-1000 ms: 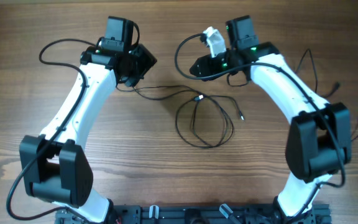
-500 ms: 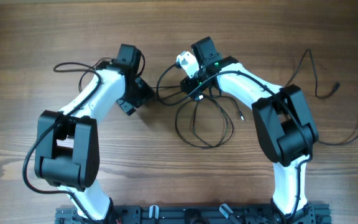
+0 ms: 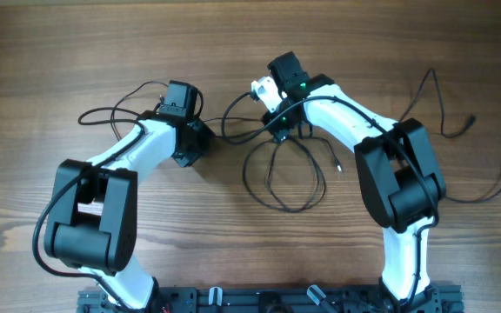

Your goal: Untangle cables

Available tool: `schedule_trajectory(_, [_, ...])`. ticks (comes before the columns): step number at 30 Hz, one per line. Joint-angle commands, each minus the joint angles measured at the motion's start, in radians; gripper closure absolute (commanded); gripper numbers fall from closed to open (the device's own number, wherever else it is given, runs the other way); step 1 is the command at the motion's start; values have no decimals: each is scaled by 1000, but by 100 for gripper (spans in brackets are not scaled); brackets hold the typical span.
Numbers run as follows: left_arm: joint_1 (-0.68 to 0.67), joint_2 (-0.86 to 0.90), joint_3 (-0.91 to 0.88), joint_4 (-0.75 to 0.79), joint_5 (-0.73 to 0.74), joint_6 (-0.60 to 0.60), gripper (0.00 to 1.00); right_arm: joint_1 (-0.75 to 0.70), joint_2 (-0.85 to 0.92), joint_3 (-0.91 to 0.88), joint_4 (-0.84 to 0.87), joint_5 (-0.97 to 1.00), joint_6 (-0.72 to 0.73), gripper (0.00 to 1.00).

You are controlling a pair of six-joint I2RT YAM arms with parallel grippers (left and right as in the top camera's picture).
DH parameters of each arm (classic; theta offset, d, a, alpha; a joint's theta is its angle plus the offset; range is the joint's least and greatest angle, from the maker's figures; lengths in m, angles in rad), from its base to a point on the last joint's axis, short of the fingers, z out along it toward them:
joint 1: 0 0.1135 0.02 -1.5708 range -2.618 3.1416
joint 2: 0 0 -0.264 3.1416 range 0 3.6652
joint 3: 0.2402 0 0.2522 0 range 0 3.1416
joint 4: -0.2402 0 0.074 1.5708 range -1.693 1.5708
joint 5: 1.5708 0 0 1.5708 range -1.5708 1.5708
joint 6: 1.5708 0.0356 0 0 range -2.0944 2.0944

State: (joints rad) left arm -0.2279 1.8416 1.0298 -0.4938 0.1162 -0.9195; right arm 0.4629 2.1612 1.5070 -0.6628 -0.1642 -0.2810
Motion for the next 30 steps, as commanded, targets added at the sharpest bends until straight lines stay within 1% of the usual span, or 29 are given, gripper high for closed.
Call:
schedule_trajectory(1, [17,53,-31,-55,-2,68,81,3,58,-39,-140,-126,19,96])
schedule_trajectory(2, [25,53,-10,-78,65,114,71,3,58,-39,-174,-178,23,96])
schedule_trajectory(3, [29,52,15,-103,131,133,69,4,58,-39,-204,-243,31,96])
schedule_trajectory(4, [29,51,31,-110,183,133,68,5,58,-39,-219,-315,75,96])
schedule_trajectory(5, [23,51,35,-109,217,131,65,5,58,-39,-213,-367,160,96])
schedule_trajectory(6, [18,51,35,-112,211,131,63,5,58,-39,-203,-388,216,96])
schedule_trajectory(8, [-1,51,35,-132,129,131,59,5,58,-39,-176,-387,286,96])
schedule_trajectory(9, [-10,51,35,-150,81,131,60,5,58,-39,-167,-387,298,96])
schedule_trajectory(12, [-16,53,34,-212,-45,131,73,14,58,-39,-152,-387,369,96])
schedule_trajectory(14, [-16,53,31,-219,-112,131,75,18,58,-39,-125,-387,414,96])
schedule_trajectory(15, [-16,53,18,-229,-130,131,91,18,58,-33,-111,-386,438,96])
schedule_trajectory(16, [-16,53,10,-230,-129,131,96,18,58,-26,-111,-386,438,96])
schedule_trajectory(17, [-16,53,0,-229,-130,131,96,18,58,-18,-112,-382,438,96])
schedule_trajectory(21, [-16,53,-31,-248,-129,132,96,18,49,64,-108,-249,438,96])
schedule_trajectory(24, [-16,53,-31,-247,-130,132,96,19,25,146,-148,-247,369,96])
schedule_trajectory(26, [-16,53,-31,-243,-130,132,96,24,6,156,-157,-247,322,96])
schedule_trajectory(27, [-16,53,-31,-242,-130,132,96,30,5,156,-157,-246,277,90])
schedule_trajectory(28, [-16,53,-31,-241,-130,131,96,35,6,154,-156,-238,251,82])
schedule_trajectory(30, [-16,53,-31,-235,-130,131,96,55,6,153,-155,-161,238,55])
